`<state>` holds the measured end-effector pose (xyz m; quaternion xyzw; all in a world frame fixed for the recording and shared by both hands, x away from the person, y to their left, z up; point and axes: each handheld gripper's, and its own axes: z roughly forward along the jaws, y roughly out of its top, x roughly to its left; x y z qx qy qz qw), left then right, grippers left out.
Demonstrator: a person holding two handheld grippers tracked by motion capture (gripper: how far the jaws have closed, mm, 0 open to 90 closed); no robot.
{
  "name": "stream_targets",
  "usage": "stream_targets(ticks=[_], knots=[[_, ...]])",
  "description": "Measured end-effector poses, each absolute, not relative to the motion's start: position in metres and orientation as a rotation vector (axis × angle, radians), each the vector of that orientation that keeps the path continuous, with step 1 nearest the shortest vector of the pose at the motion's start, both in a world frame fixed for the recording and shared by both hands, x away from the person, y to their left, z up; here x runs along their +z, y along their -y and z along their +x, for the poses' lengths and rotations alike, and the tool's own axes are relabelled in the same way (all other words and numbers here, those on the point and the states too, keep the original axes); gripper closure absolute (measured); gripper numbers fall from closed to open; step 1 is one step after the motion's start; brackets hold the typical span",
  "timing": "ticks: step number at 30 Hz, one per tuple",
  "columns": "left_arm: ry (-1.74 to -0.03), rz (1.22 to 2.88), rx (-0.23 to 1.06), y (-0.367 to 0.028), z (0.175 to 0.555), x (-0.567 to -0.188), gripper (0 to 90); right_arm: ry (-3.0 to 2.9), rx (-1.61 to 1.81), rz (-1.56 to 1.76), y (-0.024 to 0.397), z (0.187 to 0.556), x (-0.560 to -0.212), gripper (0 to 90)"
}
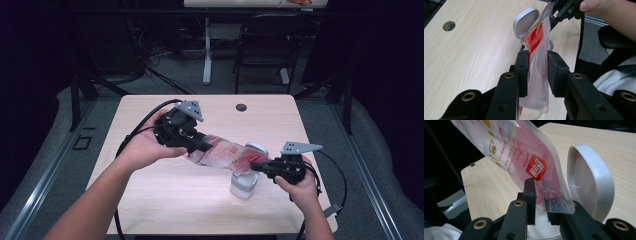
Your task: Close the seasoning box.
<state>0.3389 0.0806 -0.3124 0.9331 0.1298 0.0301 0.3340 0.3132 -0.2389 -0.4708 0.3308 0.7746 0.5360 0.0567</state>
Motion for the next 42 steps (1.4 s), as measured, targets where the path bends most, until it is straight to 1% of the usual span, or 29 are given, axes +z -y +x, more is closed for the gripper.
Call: stream_targets(ticks=[42], knots=[[-0.338, 2.432, 0.079, -0.0796, 0.3386, -0.3129, 72.6, -2.356, 1.626, 1.004, 0.2376, 0.3136, -0.4718, 78.2]])
